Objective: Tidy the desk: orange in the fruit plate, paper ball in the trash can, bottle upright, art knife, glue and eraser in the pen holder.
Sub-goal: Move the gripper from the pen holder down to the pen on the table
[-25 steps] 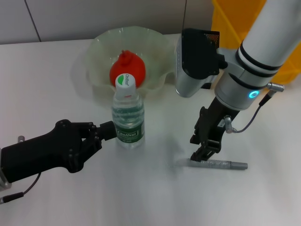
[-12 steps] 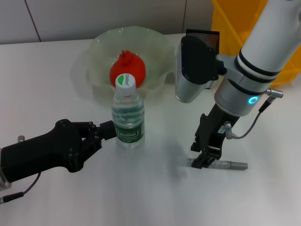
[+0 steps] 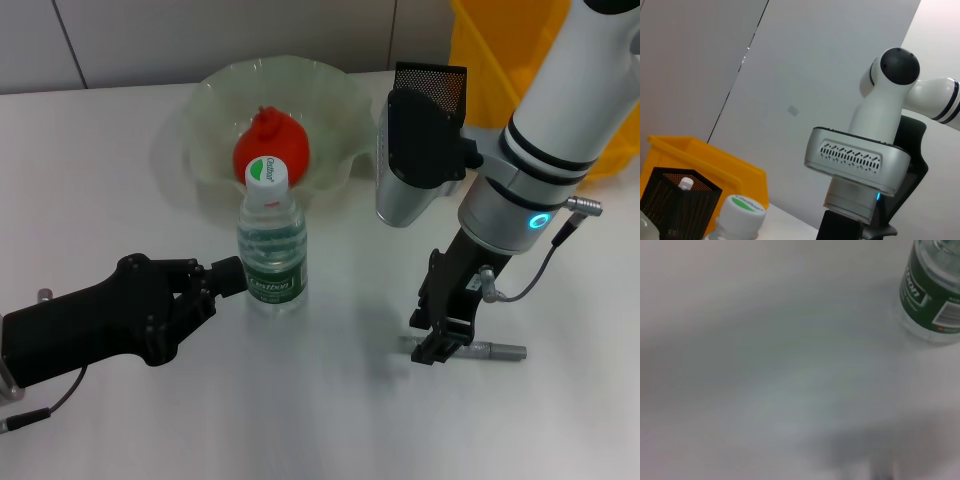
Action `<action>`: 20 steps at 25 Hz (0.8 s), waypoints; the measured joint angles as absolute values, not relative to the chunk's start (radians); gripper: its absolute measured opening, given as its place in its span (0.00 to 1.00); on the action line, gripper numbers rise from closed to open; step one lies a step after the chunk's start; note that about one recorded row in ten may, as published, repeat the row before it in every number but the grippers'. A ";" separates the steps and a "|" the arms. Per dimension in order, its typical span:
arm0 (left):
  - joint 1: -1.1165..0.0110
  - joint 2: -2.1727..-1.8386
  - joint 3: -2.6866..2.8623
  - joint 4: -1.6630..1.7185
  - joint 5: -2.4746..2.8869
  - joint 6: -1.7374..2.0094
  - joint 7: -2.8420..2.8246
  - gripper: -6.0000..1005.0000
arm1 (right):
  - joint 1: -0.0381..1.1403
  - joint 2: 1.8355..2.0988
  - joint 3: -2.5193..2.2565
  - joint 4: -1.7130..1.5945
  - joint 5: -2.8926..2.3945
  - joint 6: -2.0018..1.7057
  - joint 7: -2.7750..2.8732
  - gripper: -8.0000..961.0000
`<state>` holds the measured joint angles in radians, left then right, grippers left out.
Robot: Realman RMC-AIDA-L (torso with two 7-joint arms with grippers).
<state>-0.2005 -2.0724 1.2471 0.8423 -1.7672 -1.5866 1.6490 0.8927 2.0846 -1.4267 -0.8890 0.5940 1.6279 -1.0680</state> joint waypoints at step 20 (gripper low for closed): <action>-0.200 -2.072 1.247 0.825 -1.769 -1.586 1.650 0.01 | 0.896 2.085 -1.440 -0.834 0.590 1.584 -1.086 0.44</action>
